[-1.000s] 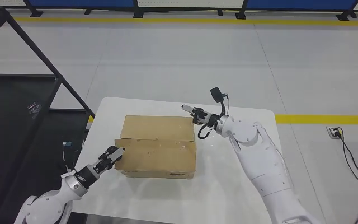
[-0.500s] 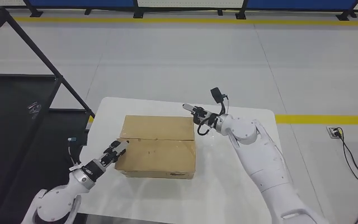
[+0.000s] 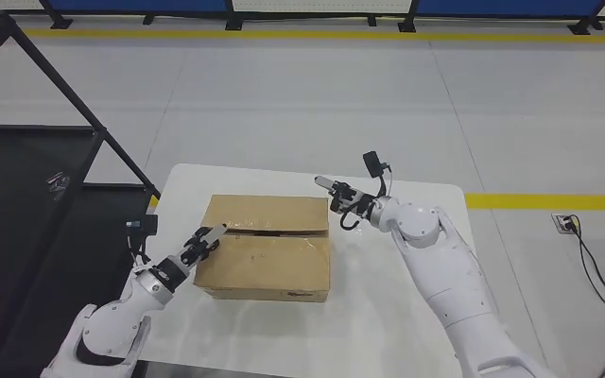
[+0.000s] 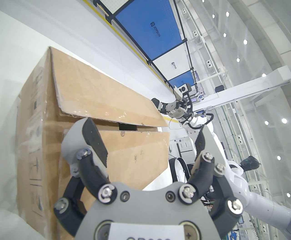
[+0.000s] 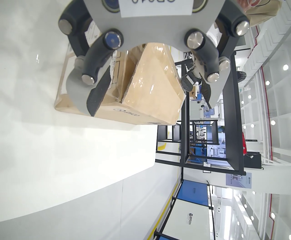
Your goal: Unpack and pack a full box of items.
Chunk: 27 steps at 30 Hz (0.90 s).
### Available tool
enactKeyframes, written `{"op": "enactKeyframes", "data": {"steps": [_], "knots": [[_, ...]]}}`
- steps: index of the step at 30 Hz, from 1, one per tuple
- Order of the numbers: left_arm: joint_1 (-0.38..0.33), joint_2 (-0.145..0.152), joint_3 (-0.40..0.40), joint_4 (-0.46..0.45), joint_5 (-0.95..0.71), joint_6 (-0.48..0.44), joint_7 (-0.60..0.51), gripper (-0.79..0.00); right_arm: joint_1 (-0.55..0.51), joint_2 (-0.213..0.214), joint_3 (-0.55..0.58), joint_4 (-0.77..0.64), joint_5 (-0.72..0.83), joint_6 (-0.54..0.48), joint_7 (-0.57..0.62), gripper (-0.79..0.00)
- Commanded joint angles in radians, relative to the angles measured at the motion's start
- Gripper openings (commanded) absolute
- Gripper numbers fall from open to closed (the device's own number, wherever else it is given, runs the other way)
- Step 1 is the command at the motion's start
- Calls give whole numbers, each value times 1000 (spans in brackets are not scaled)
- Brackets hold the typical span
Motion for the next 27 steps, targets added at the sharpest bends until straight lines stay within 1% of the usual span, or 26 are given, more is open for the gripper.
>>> {"op": "enactKeyframes", "data": {"steps": [1, 6, 8, 10, 12, 16, 19, 23, 27], "knots": [[-8, -1, 7, 1, 8, 1, 0, 0, 5, 0, -7, 4, -3, 7, 7, 0], [-4, -2, -1, -16, -8, -7, -5, 0, 17, -1, -20, 16, -1, 7, 16, 0], [-5, -4, -11, -17, -51, -11, 5, 0, 20, -1, -23, 21, 2, 4, 18, 0], [-9, -6, -13, -14, -124, -9, -17, 0, 23, -1, -25, 25, 10, -7, 26, 0], [-20, -6, -18, -3, -154, 5, -26, 0, 27, -1, -27, 31, 15, -16, 34, 0], [-54, -10, 1, 38, -180, 42, -37, 0, 35, 0, -33, 44, 30, -48, 70, 0], [-79, -13, 16, 65, -173, 47, -36, 0, 38, 0, -40, 51, 42, -82, 98, 0], [-93, -14, 24, 86, -152, 47, -38, 0, 40, -2, -51, 57, 50, -105, 104, 0], [-95, -15, 28, 98, -130, 47, -37, 0, 37, -3, -64, 48, 38, -104, 74, 0]]}}
